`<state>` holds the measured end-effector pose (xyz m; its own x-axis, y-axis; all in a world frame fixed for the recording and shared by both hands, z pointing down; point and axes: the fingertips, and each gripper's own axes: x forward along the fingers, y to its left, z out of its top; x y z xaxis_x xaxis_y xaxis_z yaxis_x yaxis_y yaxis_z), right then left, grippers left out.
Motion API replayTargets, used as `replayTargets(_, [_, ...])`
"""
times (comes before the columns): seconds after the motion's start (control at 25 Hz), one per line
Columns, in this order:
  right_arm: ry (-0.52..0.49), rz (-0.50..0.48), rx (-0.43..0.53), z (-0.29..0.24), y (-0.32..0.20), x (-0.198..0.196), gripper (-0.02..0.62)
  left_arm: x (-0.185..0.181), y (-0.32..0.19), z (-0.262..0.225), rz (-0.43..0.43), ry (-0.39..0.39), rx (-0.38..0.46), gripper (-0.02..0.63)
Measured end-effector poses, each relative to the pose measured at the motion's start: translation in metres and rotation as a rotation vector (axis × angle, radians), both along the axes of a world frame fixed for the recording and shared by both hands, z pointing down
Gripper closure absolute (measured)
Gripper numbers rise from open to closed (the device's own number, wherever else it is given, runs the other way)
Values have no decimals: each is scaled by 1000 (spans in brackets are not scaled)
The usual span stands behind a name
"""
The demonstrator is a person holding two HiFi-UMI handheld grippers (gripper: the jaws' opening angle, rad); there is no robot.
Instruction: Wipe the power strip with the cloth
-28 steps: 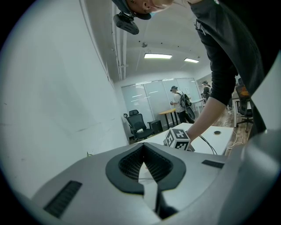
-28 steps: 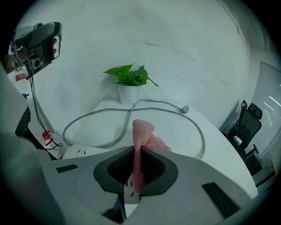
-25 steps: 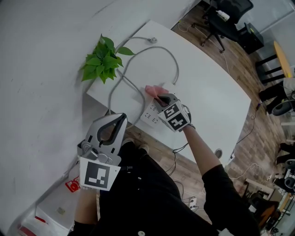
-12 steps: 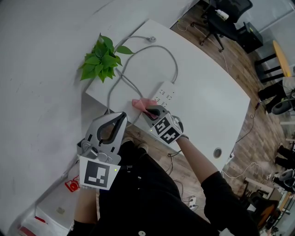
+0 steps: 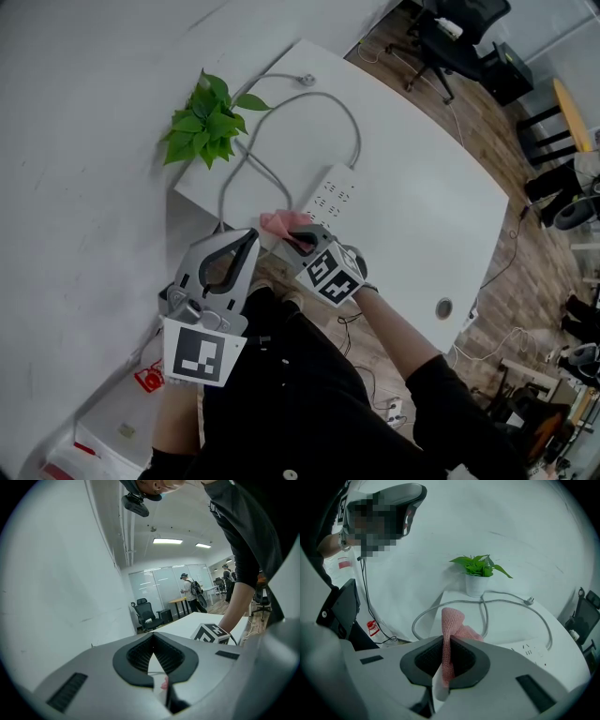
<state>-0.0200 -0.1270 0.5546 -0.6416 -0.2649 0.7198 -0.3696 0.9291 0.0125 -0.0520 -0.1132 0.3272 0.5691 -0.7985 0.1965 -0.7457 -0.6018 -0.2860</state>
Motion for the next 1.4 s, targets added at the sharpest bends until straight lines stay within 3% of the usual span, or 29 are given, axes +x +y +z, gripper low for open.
replayTargets(0.24, [-20,62,57,-21,-6,5,548,3,0,-9,21,3,26,592])
replayTargets(0.64, [-135,293,208,-102,-20,47,548,23,0,-25,110,17,74,592])
replayTargets(1.4, [-229,620,428,-204,18,135,548,59,6,-48,270,9,129,592])
